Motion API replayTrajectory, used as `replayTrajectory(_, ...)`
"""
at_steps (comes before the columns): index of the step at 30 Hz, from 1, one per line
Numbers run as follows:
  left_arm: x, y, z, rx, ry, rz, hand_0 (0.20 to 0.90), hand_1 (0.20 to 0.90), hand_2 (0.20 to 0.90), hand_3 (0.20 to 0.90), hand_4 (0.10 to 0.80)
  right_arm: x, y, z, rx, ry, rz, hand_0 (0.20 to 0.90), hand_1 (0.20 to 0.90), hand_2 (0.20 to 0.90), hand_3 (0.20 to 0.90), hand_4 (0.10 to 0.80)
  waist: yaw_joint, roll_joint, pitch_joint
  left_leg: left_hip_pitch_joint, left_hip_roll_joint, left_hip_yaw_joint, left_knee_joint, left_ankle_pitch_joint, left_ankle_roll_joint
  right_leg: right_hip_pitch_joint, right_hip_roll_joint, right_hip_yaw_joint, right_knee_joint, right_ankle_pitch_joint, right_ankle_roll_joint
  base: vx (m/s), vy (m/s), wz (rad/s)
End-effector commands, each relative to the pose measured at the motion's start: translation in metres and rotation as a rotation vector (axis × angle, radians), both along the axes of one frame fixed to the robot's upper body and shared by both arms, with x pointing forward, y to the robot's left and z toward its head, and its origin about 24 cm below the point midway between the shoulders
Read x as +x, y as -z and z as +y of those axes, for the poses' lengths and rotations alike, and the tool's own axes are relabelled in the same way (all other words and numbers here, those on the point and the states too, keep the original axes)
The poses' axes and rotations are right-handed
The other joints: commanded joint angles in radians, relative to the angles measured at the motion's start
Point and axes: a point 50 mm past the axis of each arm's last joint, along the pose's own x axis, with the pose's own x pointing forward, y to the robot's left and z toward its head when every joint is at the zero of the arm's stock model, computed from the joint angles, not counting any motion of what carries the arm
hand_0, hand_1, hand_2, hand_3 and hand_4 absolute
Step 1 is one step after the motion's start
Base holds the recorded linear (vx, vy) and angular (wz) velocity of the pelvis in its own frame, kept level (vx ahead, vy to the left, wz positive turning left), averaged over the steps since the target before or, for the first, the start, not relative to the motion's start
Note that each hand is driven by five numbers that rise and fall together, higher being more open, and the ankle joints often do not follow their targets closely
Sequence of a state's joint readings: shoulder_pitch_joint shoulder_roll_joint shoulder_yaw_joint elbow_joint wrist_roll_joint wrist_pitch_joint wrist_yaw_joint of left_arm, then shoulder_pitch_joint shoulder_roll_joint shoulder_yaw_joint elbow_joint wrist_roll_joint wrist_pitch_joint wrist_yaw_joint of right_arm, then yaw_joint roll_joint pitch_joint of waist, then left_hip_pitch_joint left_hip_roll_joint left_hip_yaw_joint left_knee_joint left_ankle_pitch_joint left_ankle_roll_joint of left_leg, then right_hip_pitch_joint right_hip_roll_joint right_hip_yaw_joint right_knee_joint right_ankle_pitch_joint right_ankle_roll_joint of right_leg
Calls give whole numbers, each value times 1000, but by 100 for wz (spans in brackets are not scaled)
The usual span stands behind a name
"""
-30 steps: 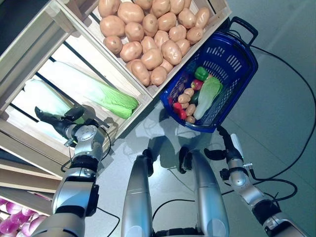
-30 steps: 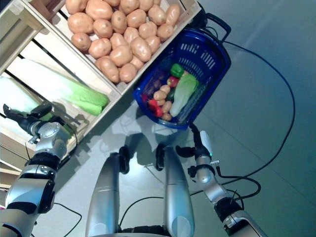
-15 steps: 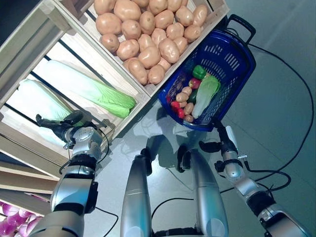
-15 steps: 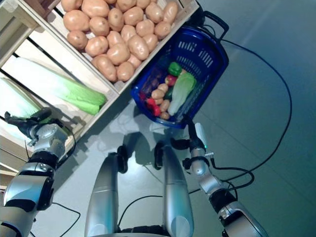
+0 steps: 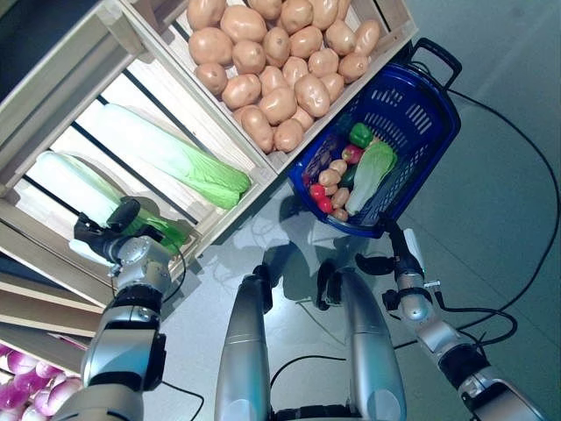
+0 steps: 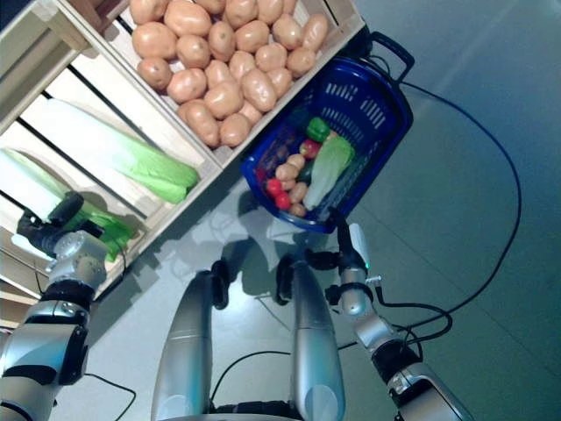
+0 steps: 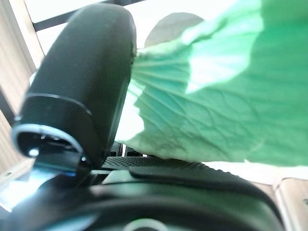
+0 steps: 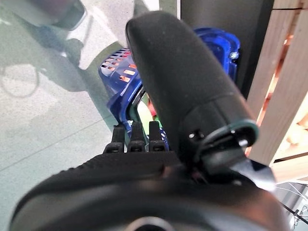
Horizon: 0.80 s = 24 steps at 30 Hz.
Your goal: Put vegetables into the basket
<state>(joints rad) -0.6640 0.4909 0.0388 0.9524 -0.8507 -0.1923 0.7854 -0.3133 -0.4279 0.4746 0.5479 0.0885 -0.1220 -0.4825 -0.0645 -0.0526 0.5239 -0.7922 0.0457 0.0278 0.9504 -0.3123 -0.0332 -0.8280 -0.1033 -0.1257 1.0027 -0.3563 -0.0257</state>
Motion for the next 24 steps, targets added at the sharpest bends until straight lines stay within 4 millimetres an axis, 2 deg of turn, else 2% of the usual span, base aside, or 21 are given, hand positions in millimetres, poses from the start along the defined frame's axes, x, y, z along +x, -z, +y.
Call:
replayTrajectory(1,3,40,-46,-139,168,77,300,300,300,300,400,6,-29,1,85,40,-180,900,900,900,900,800,-17,-16,-4,100,-34,88,-98,11,85,100,3,6,-48,14,-13,28,3,-5)
replayTrajectory(7,-8,40,-35,-55,143,34,300,300,300,300,400,-1,-30,-6,108,72,-218,900,900,900,900,800,-13,-3,-4,255,-42,88,-139,-2,89,248,-10,8,-92,7,-7,20,13,-4)
replayTrajectory(11,-15,38,-36,9,139,-20,300,300,300,300,400,-8,-28,-9,178,99,-238,900,900,900,900,800,-10,6,-33,335,-49,89,-175,-7,91,327,-19,8,-130,7,-2,48,12,-7)
replayTrajectory(14,-25,42,-50,29,163,-95,300,300,300,300,400,-16,-27,-3,237,90,-268,900,900,900,900,800,3,23,-83,432,-67,77,-254,5,92,423,-30,1,-202,19,7,74,21,-11)
replayTrajectory(16,-33,47,-66,47,196,-121,300,300,300,300,400,-20,-24,2,253,75,-261,900,900,900,900,800,17,32,-123,514,-80,60,-340,26,91,506,-38,-7,-280,40,20,87,2,-4)
replayTrajectory(19,-43,47,-78,128,231,-131,300,300,300,300,400,-26,-25,4,281,89,-279,900,900,900,900,800,33,43,-186,632,-90,42,-476,66,88,631,-39,-24,-419,79,32,101,-13,4)
replayTrajectory(22,-49,43,-81,216,265,-123,300,300,300,300,400,-28,-27,4,316,99,-293,900,900,900,900,800,44,54,-234,715,-95,30,-572,94,83,726,-27,-37,-532,111,38,121,-24,3)
replayTrajectory(24,-54,38,-80,294,311,-134,300,300,300,300,400,-28,-27,9,400,25,-262,900,900,900,900,800,54,61,-276,797,-97,21,-678,122,78,816,-12,-50,-653,143,44,141,-46,7)
